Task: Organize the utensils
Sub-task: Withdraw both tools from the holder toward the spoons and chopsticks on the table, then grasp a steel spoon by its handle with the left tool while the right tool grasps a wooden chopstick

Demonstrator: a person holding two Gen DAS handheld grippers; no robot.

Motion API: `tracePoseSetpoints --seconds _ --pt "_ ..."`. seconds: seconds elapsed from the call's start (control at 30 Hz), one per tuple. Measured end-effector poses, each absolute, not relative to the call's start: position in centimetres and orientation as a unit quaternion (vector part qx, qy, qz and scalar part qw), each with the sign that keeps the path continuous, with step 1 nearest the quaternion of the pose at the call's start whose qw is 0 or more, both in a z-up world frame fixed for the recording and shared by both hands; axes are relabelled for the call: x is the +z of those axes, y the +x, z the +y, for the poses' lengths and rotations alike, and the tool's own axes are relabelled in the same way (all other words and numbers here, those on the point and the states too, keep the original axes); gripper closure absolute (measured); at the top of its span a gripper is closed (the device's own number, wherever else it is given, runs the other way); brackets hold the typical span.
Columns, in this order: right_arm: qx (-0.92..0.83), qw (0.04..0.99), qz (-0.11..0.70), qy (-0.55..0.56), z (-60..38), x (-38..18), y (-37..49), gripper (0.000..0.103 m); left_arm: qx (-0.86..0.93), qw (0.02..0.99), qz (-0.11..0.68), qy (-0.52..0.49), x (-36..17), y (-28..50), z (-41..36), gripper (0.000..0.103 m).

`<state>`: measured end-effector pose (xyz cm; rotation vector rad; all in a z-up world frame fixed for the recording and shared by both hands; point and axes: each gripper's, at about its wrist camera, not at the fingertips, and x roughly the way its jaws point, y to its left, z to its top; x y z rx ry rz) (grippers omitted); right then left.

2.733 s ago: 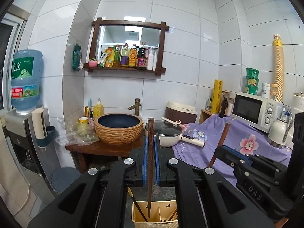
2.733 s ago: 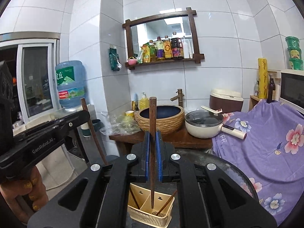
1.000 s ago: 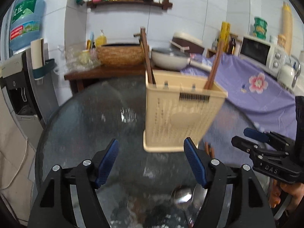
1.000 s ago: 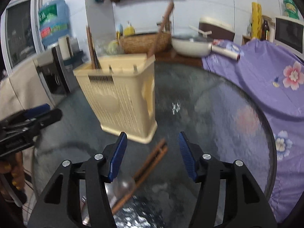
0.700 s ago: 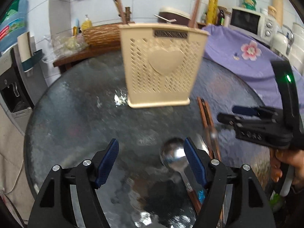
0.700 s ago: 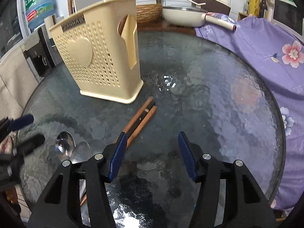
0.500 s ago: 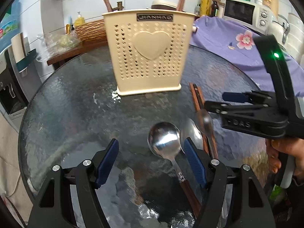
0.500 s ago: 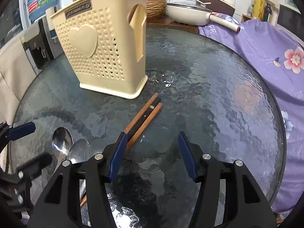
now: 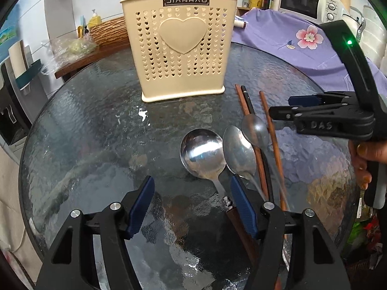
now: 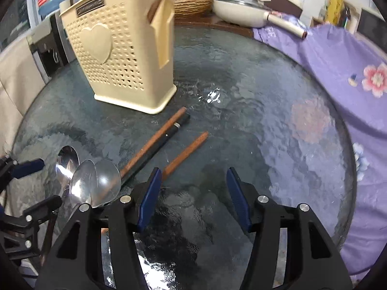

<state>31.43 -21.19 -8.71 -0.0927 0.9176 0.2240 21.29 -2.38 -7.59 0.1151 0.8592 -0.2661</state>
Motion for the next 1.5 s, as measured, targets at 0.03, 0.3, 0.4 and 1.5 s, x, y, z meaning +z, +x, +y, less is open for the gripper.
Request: tracePoseSetpoints --seconds 0.03,0.3,0.4,1.5 --pt "0.114 0.887 0.448 -0.023 -21.6 -8.8 31.6 0.049 -0.129 0.898 0.418 0.052 -7.7 21.4 -2.4 0.042" --pt "0.133 0.878 0.458 0.028 -20.6 -8.7 32.7 0.055 -0.126 0.898 0.418 0.061 -7.8 21.6 -3.1 0.049" --pt "0.128 0.880 0.457 0.014 -19.9 -8.7 33.0 0.061 -0.125 0.898 0.417 0.065 -7.8 21.6 -3.2 0.051" --pt "0.184 0.861 0.475 0.009 -20.0 -8.4 34.9 0.091 -0.108 0.896 0.419 0.101 -7.5 26.5 -1.3 0.056"
